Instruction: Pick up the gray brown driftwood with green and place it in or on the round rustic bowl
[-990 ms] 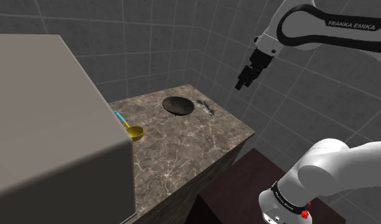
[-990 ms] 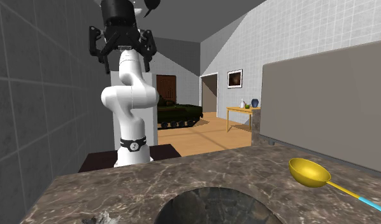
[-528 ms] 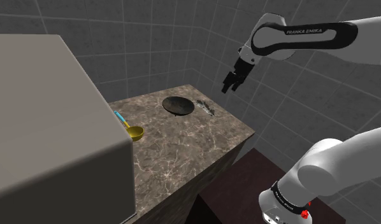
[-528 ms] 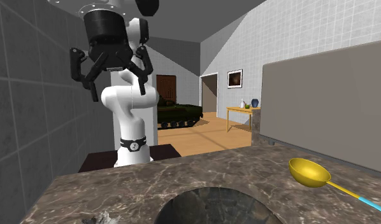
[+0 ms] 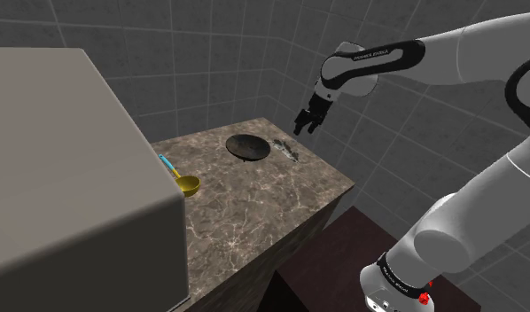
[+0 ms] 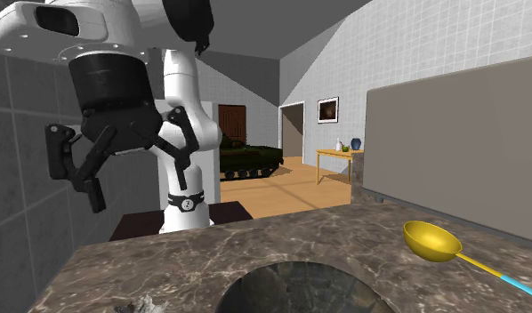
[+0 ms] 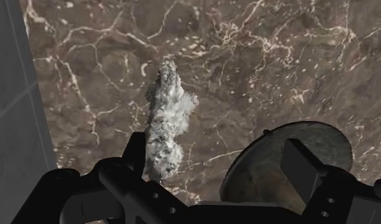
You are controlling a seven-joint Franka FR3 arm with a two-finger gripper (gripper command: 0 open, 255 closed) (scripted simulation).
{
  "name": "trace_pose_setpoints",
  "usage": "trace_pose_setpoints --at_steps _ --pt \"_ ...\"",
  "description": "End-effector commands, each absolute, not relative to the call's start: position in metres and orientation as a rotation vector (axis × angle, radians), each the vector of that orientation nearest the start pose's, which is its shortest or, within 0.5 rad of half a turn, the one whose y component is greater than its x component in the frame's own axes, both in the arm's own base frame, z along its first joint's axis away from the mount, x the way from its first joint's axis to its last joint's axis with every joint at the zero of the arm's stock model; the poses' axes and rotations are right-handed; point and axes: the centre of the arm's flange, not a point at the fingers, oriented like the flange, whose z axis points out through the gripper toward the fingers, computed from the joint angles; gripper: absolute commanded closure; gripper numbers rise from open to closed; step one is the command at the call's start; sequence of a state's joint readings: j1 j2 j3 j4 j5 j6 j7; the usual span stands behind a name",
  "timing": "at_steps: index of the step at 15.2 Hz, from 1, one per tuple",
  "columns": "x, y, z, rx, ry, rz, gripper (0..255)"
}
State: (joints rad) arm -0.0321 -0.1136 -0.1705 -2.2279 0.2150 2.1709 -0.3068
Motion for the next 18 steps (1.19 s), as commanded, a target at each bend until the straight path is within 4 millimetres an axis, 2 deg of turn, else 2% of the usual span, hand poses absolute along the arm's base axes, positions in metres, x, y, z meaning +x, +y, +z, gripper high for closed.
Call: trace_pose_setpoints --at_steps 1,7,14,18 --pt "0.518 -0.103 0.405 -2.949 0.039 -0.144 0" --pt "0.566 -0.127 0.351 -2.923 0.093 -0.125 0" --pt "0.569 -0.119 0.315 -2.923 0.093 -0.125 0" --pt "0.569 -0.119 0.312 -2.923 0.093 -0.125 0"
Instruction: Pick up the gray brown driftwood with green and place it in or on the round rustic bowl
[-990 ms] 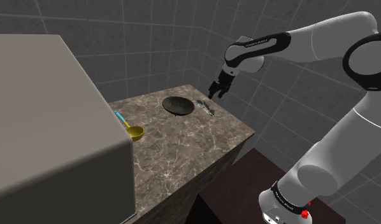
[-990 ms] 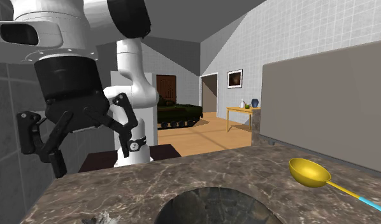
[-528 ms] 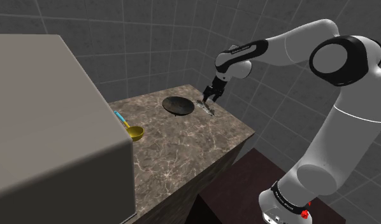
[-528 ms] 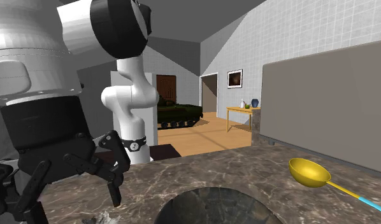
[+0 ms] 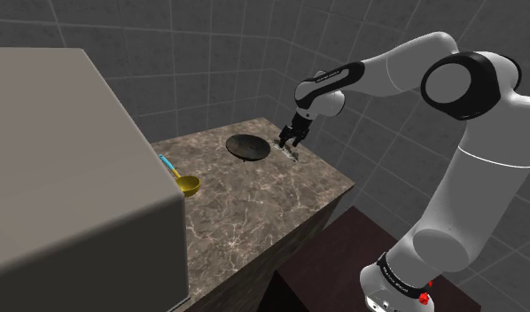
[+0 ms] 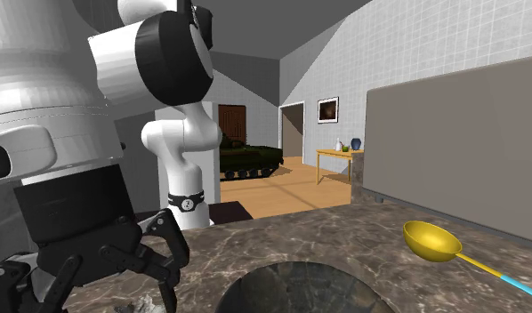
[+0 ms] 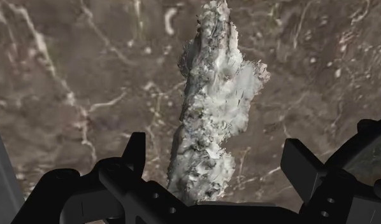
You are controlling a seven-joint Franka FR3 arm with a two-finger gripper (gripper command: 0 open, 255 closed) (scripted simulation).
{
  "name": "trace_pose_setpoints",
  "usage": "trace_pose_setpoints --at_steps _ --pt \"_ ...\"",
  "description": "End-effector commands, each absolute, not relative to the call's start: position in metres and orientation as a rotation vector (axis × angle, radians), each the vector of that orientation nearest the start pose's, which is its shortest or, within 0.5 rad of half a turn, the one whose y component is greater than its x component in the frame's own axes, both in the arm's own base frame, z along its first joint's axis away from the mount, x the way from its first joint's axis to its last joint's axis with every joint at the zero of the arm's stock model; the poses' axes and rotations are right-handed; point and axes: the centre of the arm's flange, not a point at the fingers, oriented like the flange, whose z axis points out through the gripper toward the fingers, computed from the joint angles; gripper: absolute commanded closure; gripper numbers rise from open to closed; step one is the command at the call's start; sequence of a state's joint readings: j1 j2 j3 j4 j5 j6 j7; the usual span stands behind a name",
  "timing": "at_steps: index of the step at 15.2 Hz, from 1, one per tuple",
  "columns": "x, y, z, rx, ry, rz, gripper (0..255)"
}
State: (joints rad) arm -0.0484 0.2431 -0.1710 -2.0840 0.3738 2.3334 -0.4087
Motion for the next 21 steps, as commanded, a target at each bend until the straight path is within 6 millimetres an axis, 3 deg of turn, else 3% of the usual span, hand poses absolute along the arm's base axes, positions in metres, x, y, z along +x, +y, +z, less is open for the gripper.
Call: trace_pose_setpoints --at_steps 1,4,5,14,21 --pt "0.569 -0.119 0.312 -2.923 0.093 -0.125 0" --pt "0.569 -0.119 0.312 -2.923 0.093 -0.125 0" --pt "0.569 -0.119 0.312 -2.923 0.093 -0.125 255" --pt "0.569 -0.119 0.312 -2.923 0.093 -0.125 255" --pt "0.569 -0.119 0.349 -2.923 0.093 -0.125 255"
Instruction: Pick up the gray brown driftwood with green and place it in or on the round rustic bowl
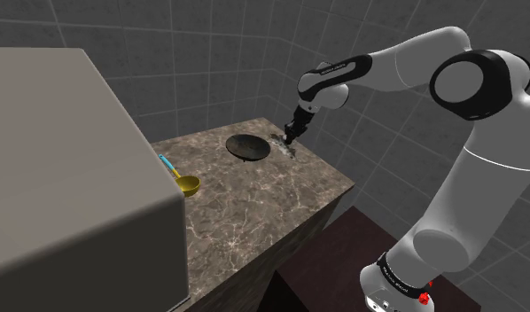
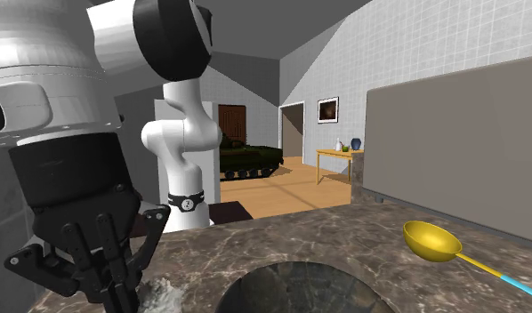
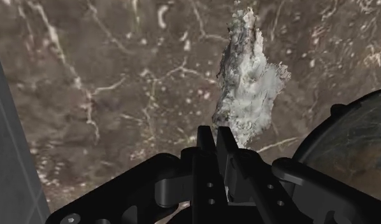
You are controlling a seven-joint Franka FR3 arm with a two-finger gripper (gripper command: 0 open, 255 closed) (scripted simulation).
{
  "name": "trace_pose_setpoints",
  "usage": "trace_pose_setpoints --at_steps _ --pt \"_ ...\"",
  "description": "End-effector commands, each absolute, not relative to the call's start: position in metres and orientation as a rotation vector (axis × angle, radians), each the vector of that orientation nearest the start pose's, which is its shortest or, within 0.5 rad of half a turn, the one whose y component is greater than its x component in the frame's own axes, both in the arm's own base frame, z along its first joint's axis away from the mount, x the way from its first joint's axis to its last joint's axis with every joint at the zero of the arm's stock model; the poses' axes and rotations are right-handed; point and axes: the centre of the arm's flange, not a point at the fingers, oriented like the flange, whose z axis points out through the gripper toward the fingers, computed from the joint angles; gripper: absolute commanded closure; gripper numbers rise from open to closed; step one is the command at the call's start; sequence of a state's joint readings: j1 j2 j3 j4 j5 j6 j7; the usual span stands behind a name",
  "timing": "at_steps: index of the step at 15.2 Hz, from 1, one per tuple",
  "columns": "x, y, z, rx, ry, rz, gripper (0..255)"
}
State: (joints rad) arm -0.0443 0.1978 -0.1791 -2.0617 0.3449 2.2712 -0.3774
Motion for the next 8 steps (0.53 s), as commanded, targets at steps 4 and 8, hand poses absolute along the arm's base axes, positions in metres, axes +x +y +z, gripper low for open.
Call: trace_pose_setpoints --at_steps 4,8 --pt "0.569 -0.119 0.37 -2.923 0.093 -0.125 255" --pt "0.569 -0.119 0.391 -2.923 0.093 -0.125 255"
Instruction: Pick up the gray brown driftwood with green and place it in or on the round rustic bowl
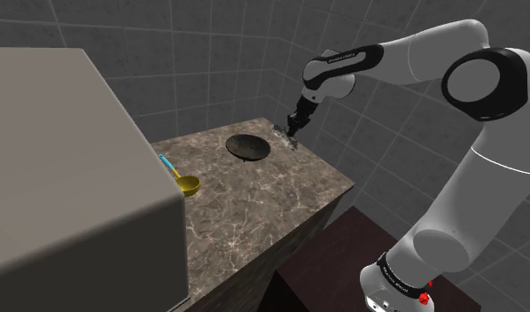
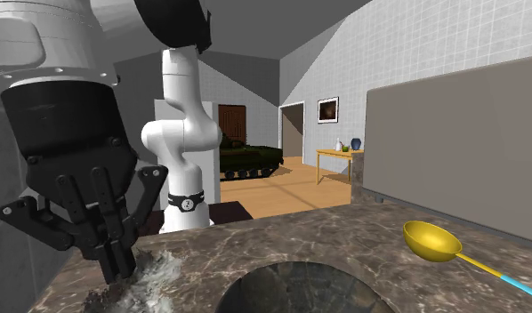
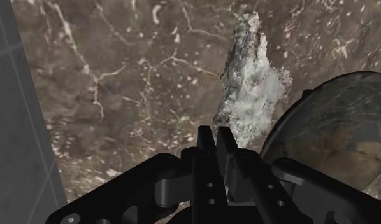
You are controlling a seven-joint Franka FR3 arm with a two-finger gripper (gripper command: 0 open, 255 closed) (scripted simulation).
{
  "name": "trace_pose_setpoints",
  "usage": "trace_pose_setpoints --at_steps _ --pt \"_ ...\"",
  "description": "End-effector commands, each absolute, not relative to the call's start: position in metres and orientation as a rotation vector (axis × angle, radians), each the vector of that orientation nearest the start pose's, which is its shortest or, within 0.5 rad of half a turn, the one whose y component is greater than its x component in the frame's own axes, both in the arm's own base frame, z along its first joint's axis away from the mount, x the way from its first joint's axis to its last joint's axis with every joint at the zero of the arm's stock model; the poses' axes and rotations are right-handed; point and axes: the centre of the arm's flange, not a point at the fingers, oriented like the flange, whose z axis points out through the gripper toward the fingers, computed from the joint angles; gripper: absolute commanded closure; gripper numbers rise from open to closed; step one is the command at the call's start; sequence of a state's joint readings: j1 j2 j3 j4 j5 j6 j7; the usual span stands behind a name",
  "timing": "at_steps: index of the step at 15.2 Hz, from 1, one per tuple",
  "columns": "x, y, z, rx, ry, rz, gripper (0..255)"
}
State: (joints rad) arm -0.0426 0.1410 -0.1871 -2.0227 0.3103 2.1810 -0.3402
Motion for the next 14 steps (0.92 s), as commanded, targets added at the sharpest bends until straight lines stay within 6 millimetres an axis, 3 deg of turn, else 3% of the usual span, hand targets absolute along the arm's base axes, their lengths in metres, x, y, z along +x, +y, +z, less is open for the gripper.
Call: trace_pose_setpoints --at_steps 1,8,14 --pt "0.569 -0.119 0.396 -2.923 0.093 -0.125 255" --pt "0.569 -0.119 0.432 -2.923 0.093 -0.125 255" --pt "0.6 -0.046 0.436 -2.923 0.093 -0.125 255"
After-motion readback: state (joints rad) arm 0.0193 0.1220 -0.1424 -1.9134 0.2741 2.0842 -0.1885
